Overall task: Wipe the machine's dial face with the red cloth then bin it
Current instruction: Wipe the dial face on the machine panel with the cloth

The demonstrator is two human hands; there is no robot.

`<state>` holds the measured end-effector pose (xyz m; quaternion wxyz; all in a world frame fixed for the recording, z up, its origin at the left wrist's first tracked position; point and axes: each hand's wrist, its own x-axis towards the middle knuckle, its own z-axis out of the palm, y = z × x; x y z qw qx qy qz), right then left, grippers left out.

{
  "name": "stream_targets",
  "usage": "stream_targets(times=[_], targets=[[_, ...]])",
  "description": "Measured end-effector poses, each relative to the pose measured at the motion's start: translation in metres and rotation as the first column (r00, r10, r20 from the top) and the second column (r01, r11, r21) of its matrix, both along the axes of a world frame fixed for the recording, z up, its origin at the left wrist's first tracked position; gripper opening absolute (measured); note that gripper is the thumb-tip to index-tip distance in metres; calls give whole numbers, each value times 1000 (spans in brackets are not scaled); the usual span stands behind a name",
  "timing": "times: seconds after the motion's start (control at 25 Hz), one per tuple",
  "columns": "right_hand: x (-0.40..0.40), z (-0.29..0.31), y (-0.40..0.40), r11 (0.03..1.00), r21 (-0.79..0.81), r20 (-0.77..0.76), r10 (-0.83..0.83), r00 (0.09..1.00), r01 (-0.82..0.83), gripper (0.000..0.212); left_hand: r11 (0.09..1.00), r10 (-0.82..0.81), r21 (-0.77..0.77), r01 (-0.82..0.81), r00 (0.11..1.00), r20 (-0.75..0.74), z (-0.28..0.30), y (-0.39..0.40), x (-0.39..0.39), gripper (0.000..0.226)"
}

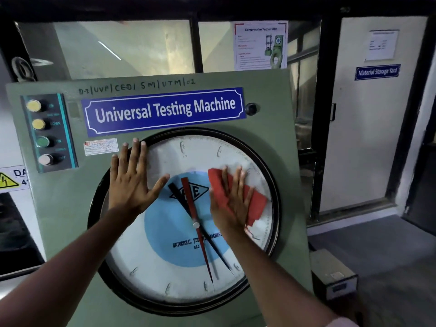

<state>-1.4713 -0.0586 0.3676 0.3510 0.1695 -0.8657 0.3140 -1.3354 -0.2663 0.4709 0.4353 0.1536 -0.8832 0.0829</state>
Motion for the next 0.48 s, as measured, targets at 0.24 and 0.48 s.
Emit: stream_targets(times=[0.24,0.48], targets=[[-13,33,-1,994,107,-45,27,999,-23,75,1000,-16,18,16,1000,-5,1,3,1,104],[-14,13,-18,994,103,-172,63,983,-45,77,999,-20,-29,21,1000,18,-4,-5,7,103]])
